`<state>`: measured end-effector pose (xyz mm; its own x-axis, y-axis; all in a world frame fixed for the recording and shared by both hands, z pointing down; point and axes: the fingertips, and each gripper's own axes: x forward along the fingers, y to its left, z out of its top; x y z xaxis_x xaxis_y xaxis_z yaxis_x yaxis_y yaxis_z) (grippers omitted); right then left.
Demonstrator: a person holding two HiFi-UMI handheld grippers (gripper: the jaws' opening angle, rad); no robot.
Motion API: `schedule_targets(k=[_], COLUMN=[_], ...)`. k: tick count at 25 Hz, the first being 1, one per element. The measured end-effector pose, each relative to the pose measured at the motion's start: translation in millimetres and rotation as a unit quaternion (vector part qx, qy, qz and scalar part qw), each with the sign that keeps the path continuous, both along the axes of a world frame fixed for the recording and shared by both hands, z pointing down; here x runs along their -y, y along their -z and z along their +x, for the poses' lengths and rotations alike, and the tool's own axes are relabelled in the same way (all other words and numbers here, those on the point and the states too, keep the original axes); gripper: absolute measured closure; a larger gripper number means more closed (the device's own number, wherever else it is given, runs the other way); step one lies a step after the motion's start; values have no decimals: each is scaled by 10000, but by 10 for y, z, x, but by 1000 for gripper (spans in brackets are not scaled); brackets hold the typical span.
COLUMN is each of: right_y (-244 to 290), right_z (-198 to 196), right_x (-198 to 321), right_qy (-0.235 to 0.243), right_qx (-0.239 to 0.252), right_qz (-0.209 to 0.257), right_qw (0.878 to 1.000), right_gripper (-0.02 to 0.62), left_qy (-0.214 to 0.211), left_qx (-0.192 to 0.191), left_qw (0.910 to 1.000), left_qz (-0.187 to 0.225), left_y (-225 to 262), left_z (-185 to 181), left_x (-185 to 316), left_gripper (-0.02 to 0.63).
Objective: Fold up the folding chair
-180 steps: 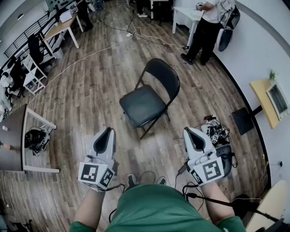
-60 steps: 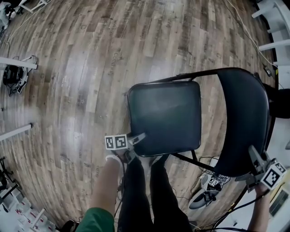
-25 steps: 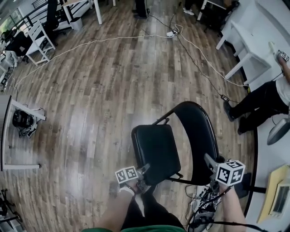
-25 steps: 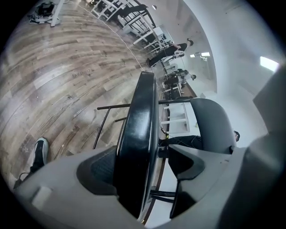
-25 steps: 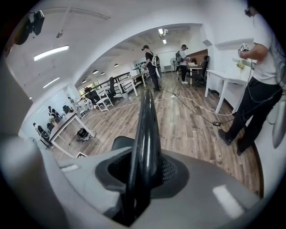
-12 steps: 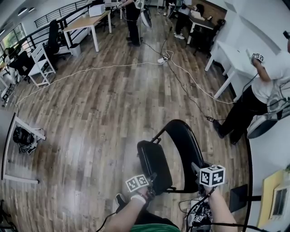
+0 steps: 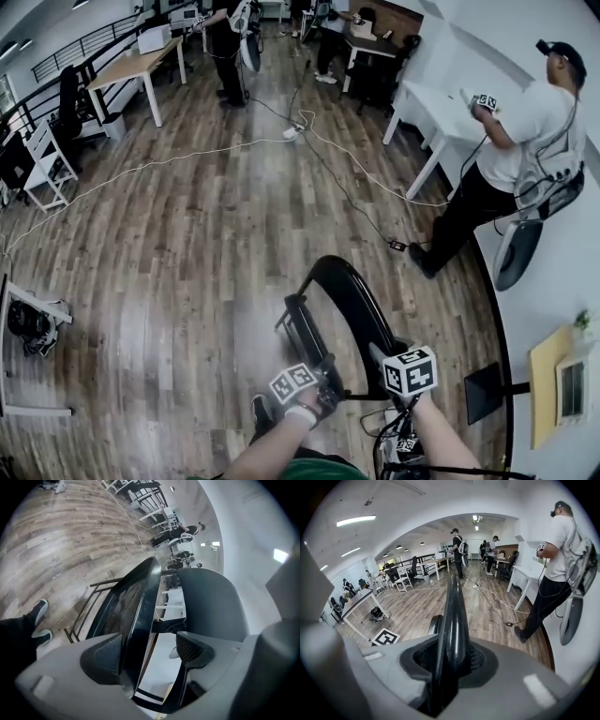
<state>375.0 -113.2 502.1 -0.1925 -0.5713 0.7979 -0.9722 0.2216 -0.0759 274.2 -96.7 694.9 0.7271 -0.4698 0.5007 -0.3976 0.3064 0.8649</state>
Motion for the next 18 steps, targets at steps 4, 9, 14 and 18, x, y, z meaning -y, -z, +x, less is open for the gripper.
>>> schedule_targets(k=[4, 9, 14, 18], right_y=[21, 71, 51, 34], right_z=[-48, -124, 76, 139], right_x=[-12, 6, 67, 82], right_qy=[1, 6, -50, -55], right_qx=[-198, -471, -724, -712], right_qz=[49, 118, 135, 132], right_qw=[9998, 9988, 9973, 9974], right_gripper=[492, 491, 477, 474], left_qy=[143, 177, 102, -772], left_qx=[-523, -912, -1062, -903], left_qw=[9985, 9957, 9943, 9916], left_qz=[61, 53, 52, 510], left_y=[75, 149, 148, 237], left_z=[255, 511, 684, 745], left_x=[74, 178, 241, 261], left_gripper=[233, 232, 233, 225])
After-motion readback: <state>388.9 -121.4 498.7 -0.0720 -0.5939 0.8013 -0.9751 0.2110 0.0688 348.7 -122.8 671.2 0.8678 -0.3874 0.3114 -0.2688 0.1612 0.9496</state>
